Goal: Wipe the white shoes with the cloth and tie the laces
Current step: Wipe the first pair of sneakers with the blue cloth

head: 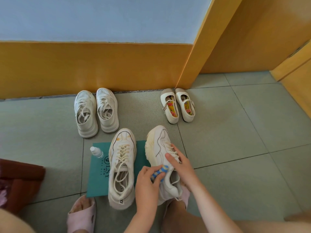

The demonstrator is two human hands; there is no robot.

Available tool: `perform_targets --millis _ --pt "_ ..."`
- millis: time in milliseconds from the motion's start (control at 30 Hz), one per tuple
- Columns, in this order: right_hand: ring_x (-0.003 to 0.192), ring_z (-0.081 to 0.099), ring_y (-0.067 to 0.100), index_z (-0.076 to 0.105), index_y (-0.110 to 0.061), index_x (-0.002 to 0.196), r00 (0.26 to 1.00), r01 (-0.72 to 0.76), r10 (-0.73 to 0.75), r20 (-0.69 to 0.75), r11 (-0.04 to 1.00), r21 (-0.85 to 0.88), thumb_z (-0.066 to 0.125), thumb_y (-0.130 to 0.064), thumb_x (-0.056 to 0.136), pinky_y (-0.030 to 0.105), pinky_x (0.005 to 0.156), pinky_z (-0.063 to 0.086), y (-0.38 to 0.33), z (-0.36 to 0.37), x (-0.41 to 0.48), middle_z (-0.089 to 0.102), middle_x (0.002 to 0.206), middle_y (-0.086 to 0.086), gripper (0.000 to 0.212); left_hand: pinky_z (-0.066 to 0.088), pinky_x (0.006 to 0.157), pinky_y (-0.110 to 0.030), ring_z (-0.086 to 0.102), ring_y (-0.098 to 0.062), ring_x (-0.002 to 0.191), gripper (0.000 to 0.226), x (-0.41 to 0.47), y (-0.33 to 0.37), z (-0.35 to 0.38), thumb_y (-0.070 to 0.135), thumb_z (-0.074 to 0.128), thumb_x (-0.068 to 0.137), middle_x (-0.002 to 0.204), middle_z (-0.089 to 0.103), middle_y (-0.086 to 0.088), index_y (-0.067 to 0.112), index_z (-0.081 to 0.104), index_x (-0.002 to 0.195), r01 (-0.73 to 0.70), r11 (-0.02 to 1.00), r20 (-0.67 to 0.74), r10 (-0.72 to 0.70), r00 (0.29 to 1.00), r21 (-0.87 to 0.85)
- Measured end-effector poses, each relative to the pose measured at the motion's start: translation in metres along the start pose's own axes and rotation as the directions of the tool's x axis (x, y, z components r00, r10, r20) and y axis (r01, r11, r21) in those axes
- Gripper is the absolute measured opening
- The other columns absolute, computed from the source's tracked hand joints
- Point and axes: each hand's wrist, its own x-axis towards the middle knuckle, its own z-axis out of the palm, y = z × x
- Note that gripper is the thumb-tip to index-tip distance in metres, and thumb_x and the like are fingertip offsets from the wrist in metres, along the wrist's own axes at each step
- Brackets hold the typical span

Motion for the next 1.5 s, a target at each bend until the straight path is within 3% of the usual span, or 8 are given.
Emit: perform_targets --millis 233,567,700,867,1000,1133,1233,1500 --pt "0.123 0.051 0.011 0.043 -0.026 0.140 0.999 0.030 -0.032 -0.026 0.999 -0.045 0.066 -0.029 0.087 0.040 0.107 0.041 -0.001 0.007 0.001 0.052 0.136 -0.004 0.058 0.046 0.074 -0.022 0.057 -0.009 0.085 0.023 -0.010 -0.007 -0.005 0.018 0.071 0.081 0.088 0.053 0.009 0.037 0.066 0.094 -0.023 1.000 0.001 0.023 1.000 -0.010" --pt "0.124 0.050 0.012 0.042 -0.027 0.141 0.999 0.033 -0.036 -0.038 0.996 -0.081 0.065 -0.032 0.087 0.040 0.108 0.041 -0.003 0.011 0.000 0.051 0.138 -0.003 0.059 0.046 0.074 -0.021 0.057 -0.009 0.085 0.024 -0.032 -0.010 -0.009 0.022 0.073 0.078 0.087 0.055 0.007 0.042 0.066 0.090 -0.009 0.999 0.029 0.010 1.000 -0.031" --pt "0.123 0.051 0.012 0.042 -0.028 0.140 0.998 0.025 -0.031 -0.053 0.995 -0.099 0.065 -0.032 0.087 0.040 0.107 0.041 -0.005 0.013 -0.002 0.053 0.136 -0.004 0.058 0.043 0.068 -0.011 0.056 -0.002 0.083 0.042 -0.050 -0.020 -0.006 0.020 0.078 0.073 0.087 0.055 0.011 0.059 0.060 0.073 -0.026 1.000 0.013 0.026 1.000 0.001" --pt "0.123 0.049 0.013 0.040 -0.026 0.142 0.998 0.029 -0.035 -0.053 0.993 -0.116 0.064 -0.029 0.088 0.038 0.107 0.041 -0.008 0.016 -0.004 0.051 0.135 -0.004 0.059 0.049 0.068 -0.017 0.058 0.001 0.076 0.064 -0.064 -0.032 0.002 0.009 0.083 0.065 0.088 0.057 0.022 0.067 0.058 0.078 -0.047 0.999 -0.061 0.046 0.997 -0.014" --pt "0.123 0.050 0.012 0.039 -0.022 0.143 0.998 0.033 -0.038 -0.041 0.993 -0.117 0.064 -0.025 0.088 0.038 0.108 0.040 -0.009 0.020 -0.006 0.052 0.135 -0.003 0.060 0.046 0.064 -0.009 0.060 0.000 0.075 0.057 -0.066 -0.021 -0.008 0.007 0.083 0.065 0.084 0.060 0.015 0.060 0.065 0.076 -0.015 0.996 -0.104 0.006 0.995 -0.088" --pt "0.122 0.050 0.010 0.038 -0.020 0.144 0.998 0.040 -0.047 -0.043 0.988 -0.152 0.068 -0.024 0.086 0.035 0.108 0.039 -0.009 0.029 -0.003 0.051 0.137 -0.002 0.065 0.044 0.064 -0.007 0.059 -0.001 0.078 0.026 -0.055 0.014 -0.039 0.009 0.077 0.071 0.082 0.064 0.001 0.033 0.071 0.081 -0.025 0.969 -0.160 -0.015 0.987 -0.245" --pt "0.121 0.051 0.014 0.036 -0.024 0.145 0.995 0.052 -0.073 -0.066 0.958 -0.281 0.067 -0.034 0.085 0.036 0.105 0.042 -0.004 0.039 0.001 0.050 0.139 0.001 0.068 0.046 0.069 -0.008 0.061 -0.001 0.079 0.020 -0.035 0.034 -0.062 0.013 0.075 0.075 0.085 0.066 0.006 0.030 0.068 0.084 -0.042 0.953 -0.226 -0.028 0.974 -0.299" --pt "0.120 0.049 0.023 0.025 -0.029 0.149 0.980 -0.020 -0.102 -0.170 0.805 -0.593 0.053 -0.046 0.092 0.035 0.093 0.043 -0.003 0.065 -0.002 0.045 0.136 0.005 0.065 0.052 0.088 -0.031 0.066 -0.013 0.093 0.026 0.010 0.048 -0.096 0.023 0.072 0.079 0.096 0.071 0.000 0.013 0.070 0.103 0.027 0.945 -0.315 -0.136 0.939 -0.327"
